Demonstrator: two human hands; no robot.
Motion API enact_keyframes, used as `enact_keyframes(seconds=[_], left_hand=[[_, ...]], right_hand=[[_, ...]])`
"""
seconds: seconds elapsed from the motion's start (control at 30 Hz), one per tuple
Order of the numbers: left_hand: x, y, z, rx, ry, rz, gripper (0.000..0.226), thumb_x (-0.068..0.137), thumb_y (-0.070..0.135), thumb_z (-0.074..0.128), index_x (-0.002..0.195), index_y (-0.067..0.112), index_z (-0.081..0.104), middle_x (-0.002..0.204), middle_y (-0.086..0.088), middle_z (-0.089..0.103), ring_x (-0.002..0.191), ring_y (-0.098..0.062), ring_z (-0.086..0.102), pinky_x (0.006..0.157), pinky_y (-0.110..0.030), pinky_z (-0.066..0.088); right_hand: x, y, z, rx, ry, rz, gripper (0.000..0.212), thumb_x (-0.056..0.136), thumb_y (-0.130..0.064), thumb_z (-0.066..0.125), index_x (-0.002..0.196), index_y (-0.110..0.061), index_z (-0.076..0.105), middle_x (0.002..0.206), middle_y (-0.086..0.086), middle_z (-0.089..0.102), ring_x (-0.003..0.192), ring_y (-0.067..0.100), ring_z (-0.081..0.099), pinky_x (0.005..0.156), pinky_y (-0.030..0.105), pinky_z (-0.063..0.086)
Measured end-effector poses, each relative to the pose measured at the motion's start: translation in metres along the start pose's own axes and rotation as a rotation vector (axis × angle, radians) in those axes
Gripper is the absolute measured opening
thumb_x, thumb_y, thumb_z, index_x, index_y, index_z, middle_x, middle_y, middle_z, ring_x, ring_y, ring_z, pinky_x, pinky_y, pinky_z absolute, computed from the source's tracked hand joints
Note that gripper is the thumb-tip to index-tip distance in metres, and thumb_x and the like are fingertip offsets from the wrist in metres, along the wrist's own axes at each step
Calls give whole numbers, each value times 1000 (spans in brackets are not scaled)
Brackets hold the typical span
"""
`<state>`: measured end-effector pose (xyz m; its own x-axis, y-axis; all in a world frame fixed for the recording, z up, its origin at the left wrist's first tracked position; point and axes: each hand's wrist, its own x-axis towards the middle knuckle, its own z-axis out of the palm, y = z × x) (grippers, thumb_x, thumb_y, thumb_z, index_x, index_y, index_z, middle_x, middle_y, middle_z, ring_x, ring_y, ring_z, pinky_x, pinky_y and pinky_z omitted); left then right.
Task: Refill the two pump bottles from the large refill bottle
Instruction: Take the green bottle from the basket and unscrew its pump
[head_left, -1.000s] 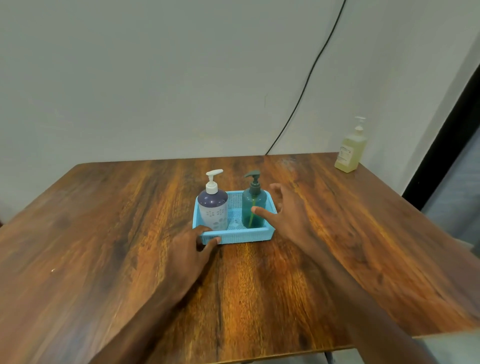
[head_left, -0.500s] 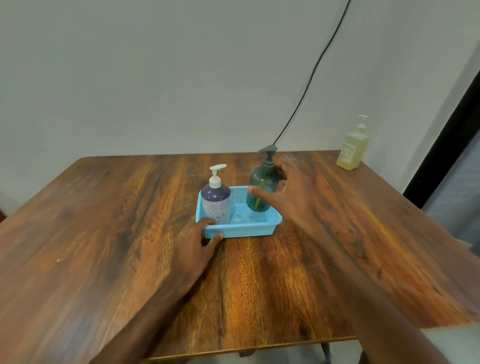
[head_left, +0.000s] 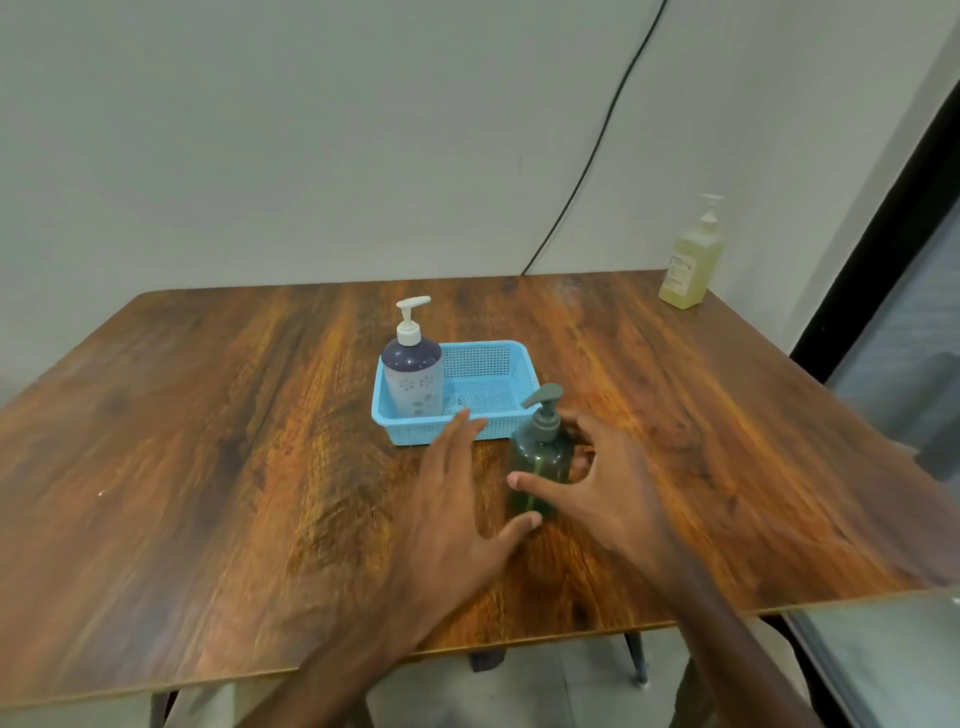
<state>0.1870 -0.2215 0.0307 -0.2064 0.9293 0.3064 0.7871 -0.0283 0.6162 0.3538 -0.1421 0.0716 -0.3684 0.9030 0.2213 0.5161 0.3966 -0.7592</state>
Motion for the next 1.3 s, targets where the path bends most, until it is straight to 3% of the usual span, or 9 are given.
enact_keyframes(seconds=[0.17, 0.27, 0.4, 0.53, 0.77, 0.93, 1.03, 1.2, 1.3], left_hand=[[29, 18, 18, -160, -104, 123, 91, 79, 44, 83, 152, 36, 28, 145, 24, 40, 131, 14, 32, 113, -9, 28], [41, 22, 23, -194, -83, 146, 71, 81, 33, 82, 142, 32, 45, 126, 26, 51, 112, 16, 46, 99, -7, 41], [48, 13, 23, -211, -107, 161, 80, 74, 44, 88, 142, 29, 49, 128, 22, 58, 114, 8, 53, 97, -12, 44], [50, 5, 23, -208, -97, 152, 88, 68, 57, 88, 143, 32, 48, 136, 20, 60, 123, 2, 55, 103, -24, 49], [57, -1, 13, -241, -132, 183, 88, 65, 58, 90, 140, 29, 55, 132, 19, 65, 121, 0, 60, 100, -37, 54], [68, 0, 2, -281, -257, 252, 78, 66, 43, 96, 134, 28, 60, 126, 19, 67, 118, 2, 61, 98, -23, 52], [68, -2, 3, -310, -255, 253, 77, 66, 41, 97, 133, 28, 60, 126, 19, 66, 118, 3, 61, 99, -22, 53], [67, -7, 6, -306, -266, 236, 85, 66, 54, 93, 138, 27, 58, 130, 18, 66, 120, -2, 62, 100, -38, 55], [67, -7, 5, -314, -260, 228, 83, 65, 49, 95, 137, 27, 59, 129, 18, 66, 120, 0, 62, 100, -37, 55]], right_hand=[[-1, 8, 5, 10, 4, -19, 74, 66, -41, 91, 131, -36, 54, 122, -24, 59, 110, -4, 57, 96, 19, 50], [-3, 10, -2, 52, -72, -36, 78, 70, -43, 88, 137, -38, 49, 124, -29, 55, 113, -9, 55, 96, 14, 47], [1, 6, -24, 87, -36, -82, 65, 76, -46, 84, 134, -42, 54, 126, -31, 59, 116, -13, 54, 92, 12, 46], [9, -7, -14, 121, 104, -85, 47, 72, -42, 88, 114, -29, 69, 103, -19, 71, 92, -6, 65, 69, 10, 49], [19, -4, 10, 242, 202, -95, 31, 68, -23, 93, 89, -20, 70, 81, -12, 71, 70, 0, 67, 58, 10, 46], [32, 7, -15, 274, -108, -183, 25, 80, -12, 83, 104, -17, 75, 103, -8, 76, 101, 8, 70, 86, 32, 57], [34, 9, -28, 290, -310, -202, 39, 88, 2, 71, 123, -16, 69, 121, -8, 72, 120, 10, 64, 102, 43, 52], [25, 3, -22, 220, -61, -128, 53, 69, -33, 92, 115, -28, 67, 111, -12, 69, 101, 10, 66, 80, 33, 58], [21, -1, -9, 261, 51, -111, 44, 68, -37, 92, 105, -26, 70, 98, -8, 73, 86, 11, 70, 71, 30, 59]])
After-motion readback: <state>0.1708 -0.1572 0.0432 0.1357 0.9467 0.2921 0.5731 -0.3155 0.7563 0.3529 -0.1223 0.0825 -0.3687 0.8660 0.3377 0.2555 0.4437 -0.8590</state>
